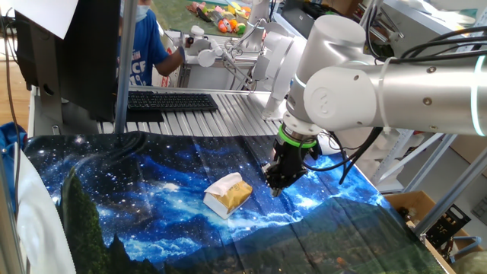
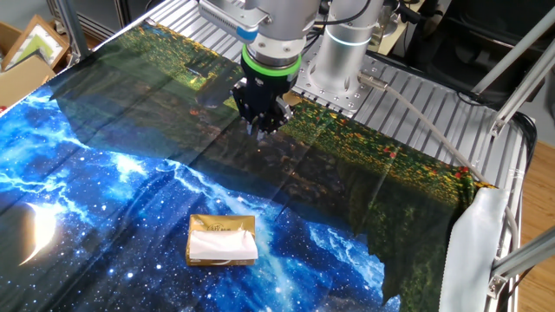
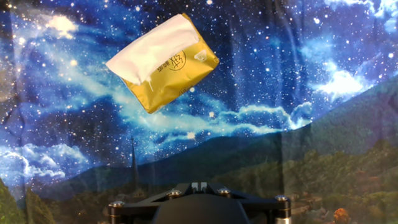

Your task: Pull out a napkin

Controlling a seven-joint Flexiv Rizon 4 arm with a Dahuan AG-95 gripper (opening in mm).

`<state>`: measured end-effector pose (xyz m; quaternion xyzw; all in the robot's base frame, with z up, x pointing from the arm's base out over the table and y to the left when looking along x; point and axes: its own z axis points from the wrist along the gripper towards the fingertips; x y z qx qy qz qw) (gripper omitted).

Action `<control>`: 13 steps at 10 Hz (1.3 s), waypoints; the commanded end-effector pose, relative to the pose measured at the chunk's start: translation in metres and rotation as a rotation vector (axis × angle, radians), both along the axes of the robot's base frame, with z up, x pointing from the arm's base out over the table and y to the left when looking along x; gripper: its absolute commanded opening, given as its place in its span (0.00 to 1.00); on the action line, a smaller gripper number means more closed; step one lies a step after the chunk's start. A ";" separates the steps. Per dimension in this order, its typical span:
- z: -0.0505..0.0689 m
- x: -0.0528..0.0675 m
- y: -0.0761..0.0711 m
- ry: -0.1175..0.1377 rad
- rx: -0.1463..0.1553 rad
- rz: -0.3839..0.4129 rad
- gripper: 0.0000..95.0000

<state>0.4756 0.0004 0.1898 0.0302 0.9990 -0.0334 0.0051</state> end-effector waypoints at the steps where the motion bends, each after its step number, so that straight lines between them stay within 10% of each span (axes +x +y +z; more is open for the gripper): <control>1: 0.000 -0.001 0.001 -0.001 -0.001 -0.001 0.00; 13: 0.015 -0.002 0.003 -0.004 0.007 -0.054 0.00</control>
